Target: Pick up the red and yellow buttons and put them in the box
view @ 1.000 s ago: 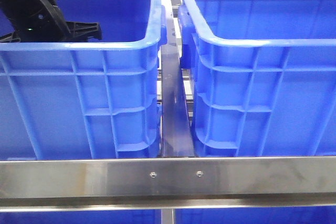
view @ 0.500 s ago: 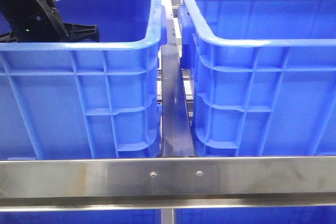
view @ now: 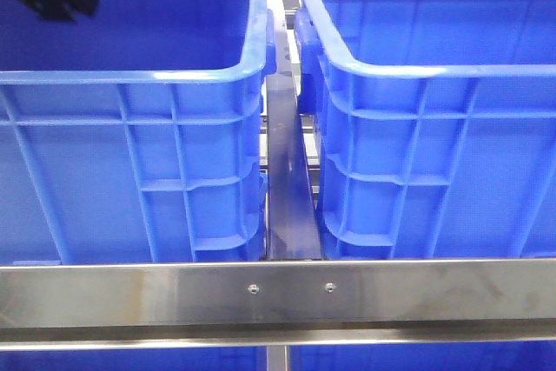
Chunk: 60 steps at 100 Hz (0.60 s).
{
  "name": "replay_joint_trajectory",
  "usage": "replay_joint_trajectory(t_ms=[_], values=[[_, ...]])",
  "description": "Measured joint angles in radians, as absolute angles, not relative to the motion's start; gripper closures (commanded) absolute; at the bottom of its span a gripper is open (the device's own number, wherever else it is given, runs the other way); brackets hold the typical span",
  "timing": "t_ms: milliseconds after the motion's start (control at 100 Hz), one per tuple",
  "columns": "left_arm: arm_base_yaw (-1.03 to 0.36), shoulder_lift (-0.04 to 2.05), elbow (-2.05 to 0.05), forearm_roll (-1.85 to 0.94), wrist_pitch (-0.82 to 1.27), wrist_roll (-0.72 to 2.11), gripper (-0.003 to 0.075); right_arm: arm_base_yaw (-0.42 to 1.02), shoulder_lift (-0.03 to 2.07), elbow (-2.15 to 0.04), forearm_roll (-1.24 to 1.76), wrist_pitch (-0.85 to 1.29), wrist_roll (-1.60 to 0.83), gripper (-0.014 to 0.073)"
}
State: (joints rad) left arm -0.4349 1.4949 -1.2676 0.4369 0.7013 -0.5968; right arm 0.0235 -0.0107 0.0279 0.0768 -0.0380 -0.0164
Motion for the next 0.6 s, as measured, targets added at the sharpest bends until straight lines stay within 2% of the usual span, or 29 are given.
replay_joint_trajectory(t_ms=[600], values=[[-0.598, 0.863, -0.935, 0.372, 0.762, -0.405, 0.0739, 0.023, -0.011, 0.028, 0.077, -0.038, -0.016, 0.0653]])
